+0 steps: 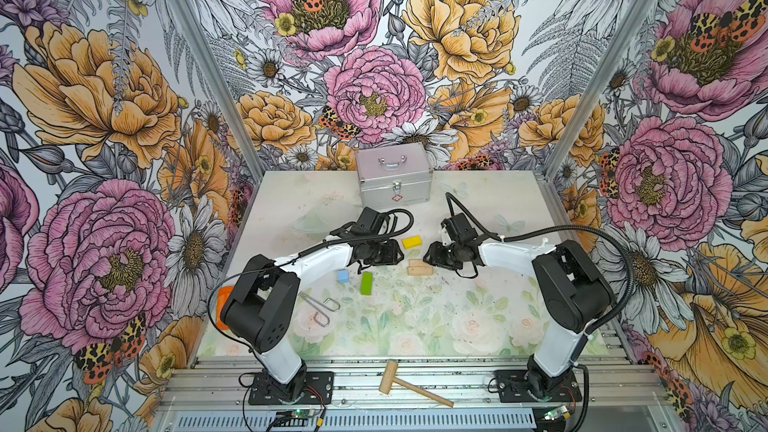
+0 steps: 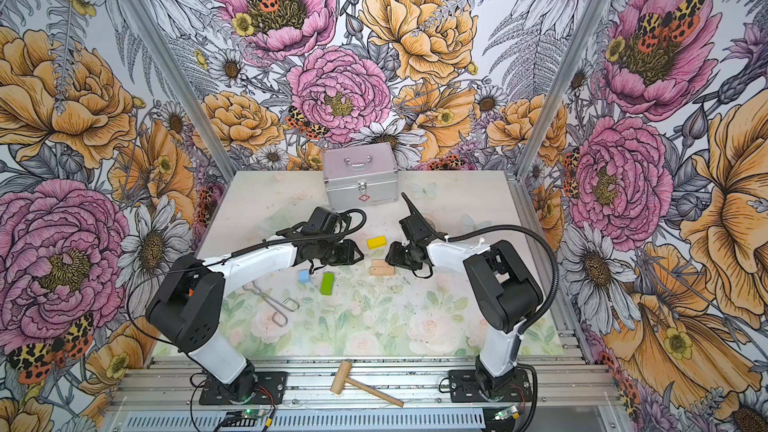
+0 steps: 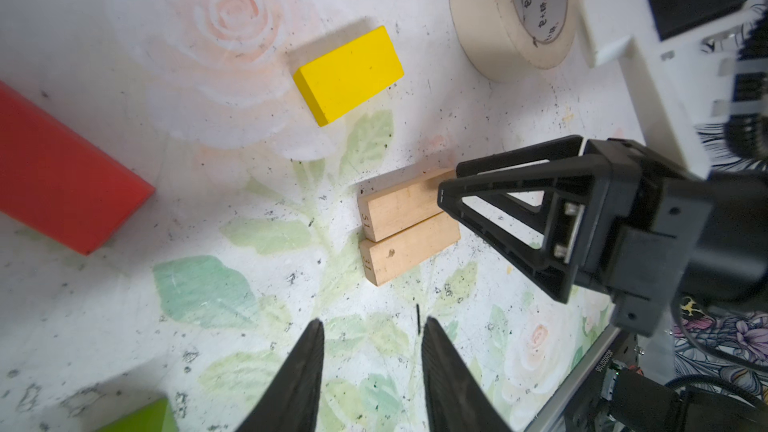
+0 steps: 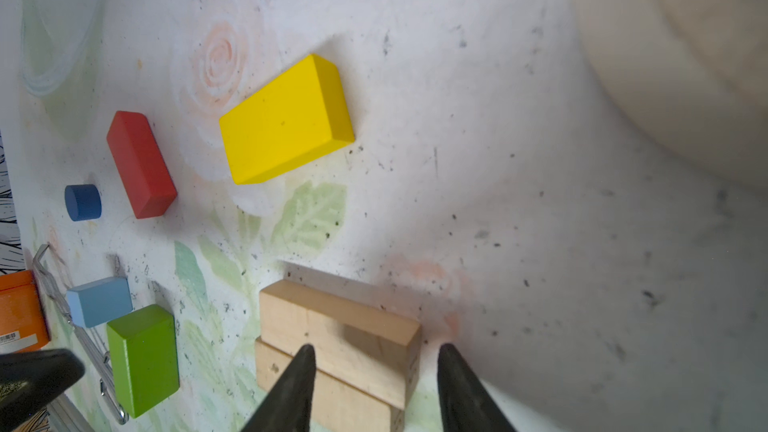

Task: Build the wood block tower
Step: 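Open both grippers and lift them up off the two wooden blocks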

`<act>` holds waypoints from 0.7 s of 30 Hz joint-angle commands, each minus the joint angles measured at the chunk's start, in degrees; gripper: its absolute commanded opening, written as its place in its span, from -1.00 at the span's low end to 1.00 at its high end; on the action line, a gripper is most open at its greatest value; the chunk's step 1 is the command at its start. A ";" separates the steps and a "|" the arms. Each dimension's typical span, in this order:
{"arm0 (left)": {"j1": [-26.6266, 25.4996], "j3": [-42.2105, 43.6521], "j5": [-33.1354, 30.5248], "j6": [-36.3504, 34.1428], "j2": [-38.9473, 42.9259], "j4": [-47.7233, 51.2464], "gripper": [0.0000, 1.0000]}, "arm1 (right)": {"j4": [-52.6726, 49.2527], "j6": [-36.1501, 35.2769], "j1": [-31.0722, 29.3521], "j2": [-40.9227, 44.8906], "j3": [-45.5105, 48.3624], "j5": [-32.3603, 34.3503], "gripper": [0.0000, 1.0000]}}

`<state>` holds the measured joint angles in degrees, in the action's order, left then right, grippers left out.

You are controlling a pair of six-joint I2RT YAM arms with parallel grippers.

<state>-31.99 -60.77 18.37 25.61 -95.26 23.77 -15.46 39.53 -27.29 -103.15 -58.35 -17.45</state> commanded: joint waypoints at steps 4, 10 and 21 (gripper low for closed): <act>0.83 0.96 -1.85 0.32 2.88 -0.83 -0.19 | 1.50 -0.16 0.48 -1.58 -1.85 -1.44 -0.01; 0.92 1.18 -1.85 0.33 3.12 -0.84 -0.19 | 2.02 0.02 0.34 -1.94 -1.56 -2.01 -0.01; 0.92 1.32 -1.85 0.32 3.09 -0.83 -0.18 | 3.09 0.86 -0.32 -2.66 -1.49 -2.89 -0.01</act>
<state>-31.57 -60.18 17.76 25.61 -93.71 23.77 -13.78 39.68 -27.29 -104.55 -58.74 -19.68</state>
